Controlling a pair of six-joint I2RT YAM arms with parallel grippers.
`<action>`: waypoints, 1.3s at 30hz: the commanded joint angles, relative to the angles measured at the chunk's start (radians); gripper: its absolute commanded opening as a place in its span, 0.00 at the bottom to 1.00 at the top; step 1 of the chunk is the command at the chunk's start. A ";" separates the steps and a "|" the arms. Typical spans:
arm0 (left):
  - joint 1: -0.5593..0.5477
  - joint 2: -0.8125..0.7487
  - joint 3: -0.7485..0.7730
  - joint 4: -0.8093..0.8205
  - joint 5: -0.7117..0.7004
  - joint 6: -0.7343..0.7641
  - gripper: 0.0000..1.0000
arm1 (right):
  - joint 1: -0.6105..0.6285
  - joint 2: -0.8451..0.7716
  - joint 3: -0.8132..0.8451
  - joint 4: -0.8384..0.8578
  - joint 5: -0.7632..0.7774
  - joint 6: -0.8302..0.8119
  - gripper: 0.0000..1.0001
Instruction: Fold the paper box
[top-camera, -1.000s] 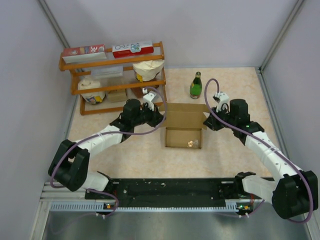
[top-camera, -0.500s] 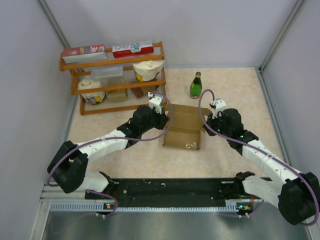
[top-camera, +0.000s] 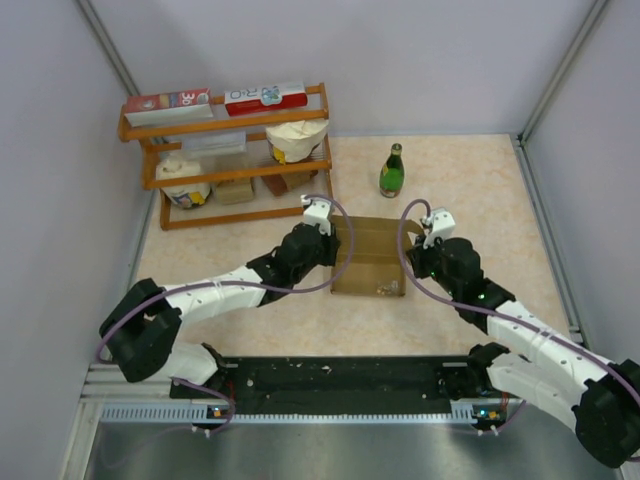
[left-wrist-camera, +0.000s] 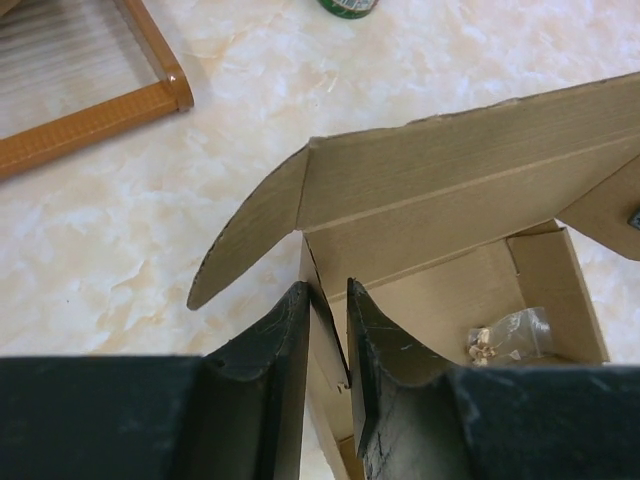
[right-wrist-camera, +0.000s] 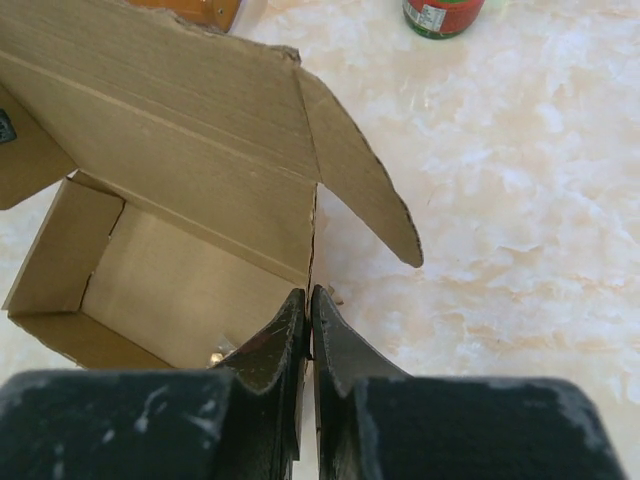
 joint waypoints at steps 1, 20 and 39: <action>-0.046 0.016 -0.017 0.057 -0.052 -0.058 0.25 | 0.060 -0.037 -0.027 0.148 0.079 0.031 0.02; -0.166 0.019 -0.080 0.067 -0.274 -0.145 0.32 | 0.162 -0.130 -0.176 0.259 0.268 0.091 0.02; -0.256 0.016 -0.138 0.056 -0.423 -0.226 0.32 | 0.234 -0.123 -0.236 0.252 0.365 0.192 0.07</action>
